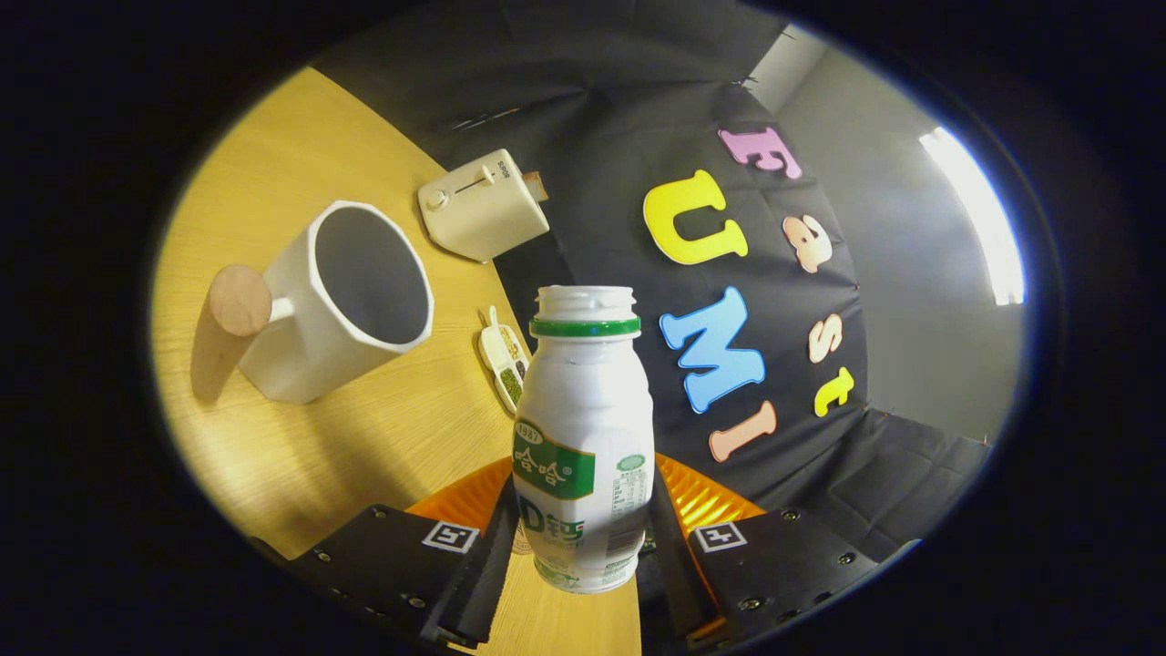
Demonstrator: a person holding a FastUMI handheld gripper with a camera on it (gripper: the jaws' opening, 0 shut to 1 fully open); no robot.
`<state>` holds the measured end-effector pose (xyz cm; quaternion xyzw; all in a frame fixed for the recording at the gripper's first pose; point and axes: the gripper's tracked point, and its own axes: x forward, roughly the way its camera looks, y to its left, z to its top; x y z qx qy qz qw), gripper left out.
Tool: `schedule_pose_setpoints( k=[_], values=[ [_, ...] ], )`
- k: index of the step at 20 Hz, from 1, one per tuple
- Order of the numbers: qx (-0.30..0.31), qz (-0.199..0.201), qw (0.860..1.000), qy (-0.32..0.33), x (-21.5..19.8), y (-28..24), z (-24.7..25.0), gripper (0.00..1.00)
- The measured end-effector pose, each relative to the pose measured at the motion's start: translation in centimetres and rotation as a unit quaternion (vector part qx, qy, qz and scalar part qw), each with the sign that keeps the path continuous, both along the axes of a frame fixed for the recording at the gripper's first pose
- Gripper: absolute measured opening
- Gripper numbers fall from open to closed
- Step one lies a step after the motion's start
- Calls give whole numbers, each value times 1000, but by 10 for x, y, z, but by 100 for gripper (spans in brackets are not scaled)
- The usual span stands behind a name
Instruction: Take the bottle from table, then pour the juice into the cup, finally place the bottle on the coaster
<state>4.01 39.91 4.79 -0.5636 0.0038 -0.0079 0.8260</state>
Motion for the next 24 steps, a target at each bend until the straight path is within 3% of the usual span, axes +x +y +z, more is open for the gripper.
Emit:
schedule_pose_setpoints(
  k=[10,24],
  values=[
    [-124,-10,991,-51,-5,18,15,71],
    [-236,-17,969,-72,-5,25,18,71]
  ],
)
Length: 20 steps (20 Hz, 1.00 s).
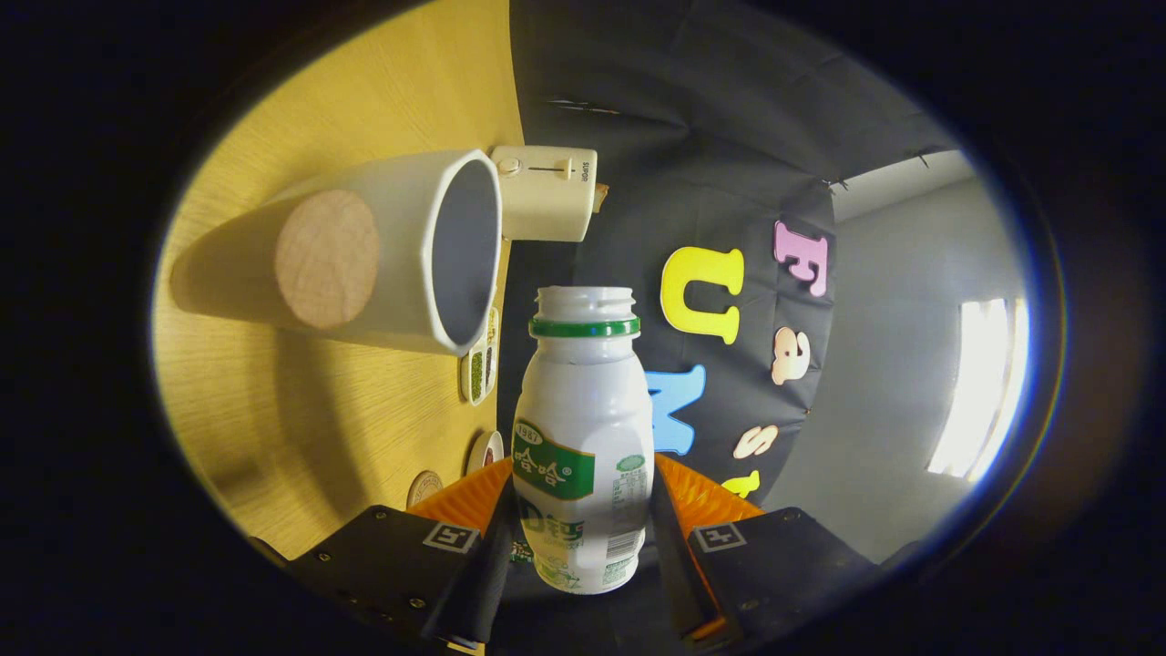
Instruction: Take the bottle from table, then pour the juice into the cup, finally place the bottle on the coaster
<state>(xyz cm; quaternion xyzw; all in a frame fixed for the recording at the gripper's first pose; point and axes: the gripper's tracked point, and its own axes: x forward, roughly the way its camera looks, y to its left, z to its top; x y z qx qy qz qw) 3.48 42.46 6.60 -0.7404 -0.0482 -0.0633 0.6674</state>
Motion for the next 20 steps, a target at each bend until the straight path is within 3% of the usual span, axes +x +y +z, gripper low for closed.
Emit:
schedule_pose_setpoints(
  k=[12,20],
  values=[
    [-91,-13,995,-25,-7,8,3,71],
    [-110,-13,993,-31,-8,10,3,71]
  ],
)
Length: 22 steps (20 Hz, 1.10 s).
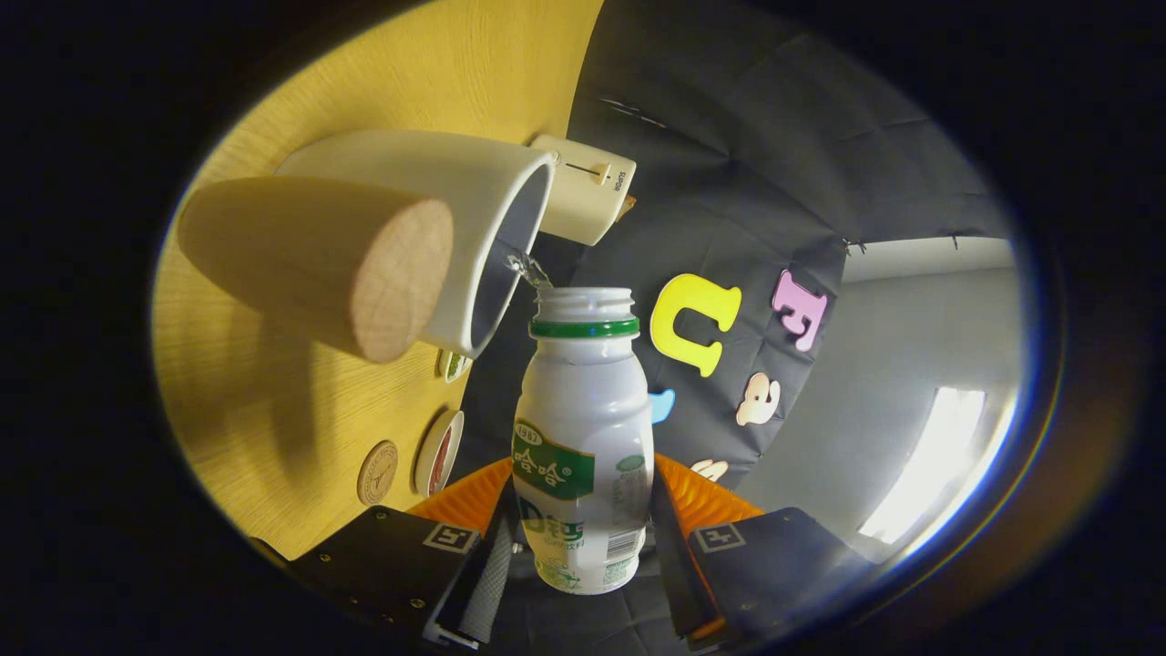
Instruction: Take the bottle from table, then pour the juice into the cup, finally place the bottle on the coaster
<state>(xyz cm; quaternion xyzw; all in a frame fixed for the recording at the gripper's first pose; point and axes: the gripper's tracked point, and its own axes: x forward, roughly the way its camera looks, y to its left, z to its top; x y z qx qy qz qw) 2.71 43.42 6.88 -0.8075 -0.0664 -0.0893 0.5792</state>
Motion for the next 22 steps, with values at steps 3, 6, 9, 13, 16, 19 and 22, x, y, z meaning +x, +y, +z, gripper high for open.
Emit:
schedule_pose_setpoints(
  k=[3,6,9,13,16,19,22],
  values=[
    [-10,-4,1000,0,-1,1,2,71],
    [-15,-2,1000,-2,-1,2,3,71],
    [-19,-2,1000,-4,-1,1,4,71],
    [-20,1,1000,-4,-1,2,4,70],
    [-22,0,1000,-4,0,1,4,71],
    [-30,-1,1000,-5,-1,2,6,71],
    [-30,-1,1000,-7,-1,1,6,71]
  ],
)
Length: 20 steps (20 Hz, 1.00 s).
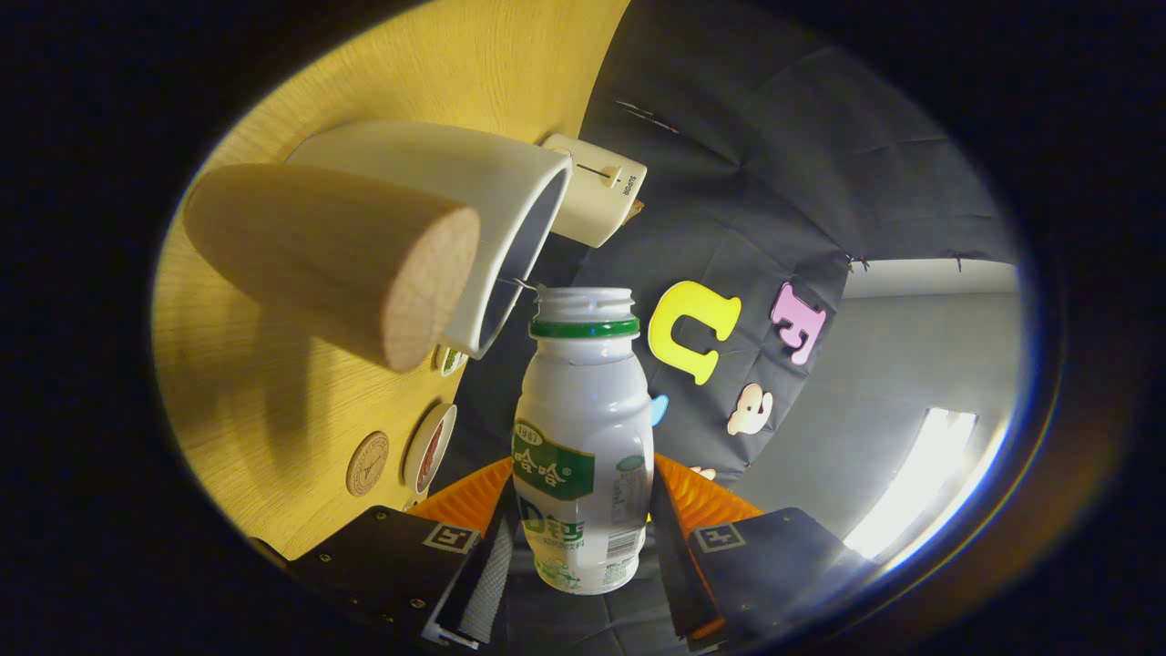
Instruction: Take the bottle from table, then pour the juice into the cup, finally place the bottle on the coaster
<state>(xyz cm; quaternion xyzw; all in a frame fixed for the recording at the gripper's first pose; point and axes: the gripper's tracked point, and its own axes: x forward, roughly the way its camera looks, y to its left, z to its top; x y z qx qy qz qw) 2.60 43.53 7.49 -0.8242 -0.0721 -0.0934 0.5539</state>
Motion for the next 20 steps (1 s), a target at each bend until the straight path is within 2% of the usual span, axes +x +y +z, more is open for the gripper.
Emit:
schedule_pose_setpoints(
  k=[20],
  values=[
    [-65,-12,997,-26,-4,10,15,71]
  ],
)
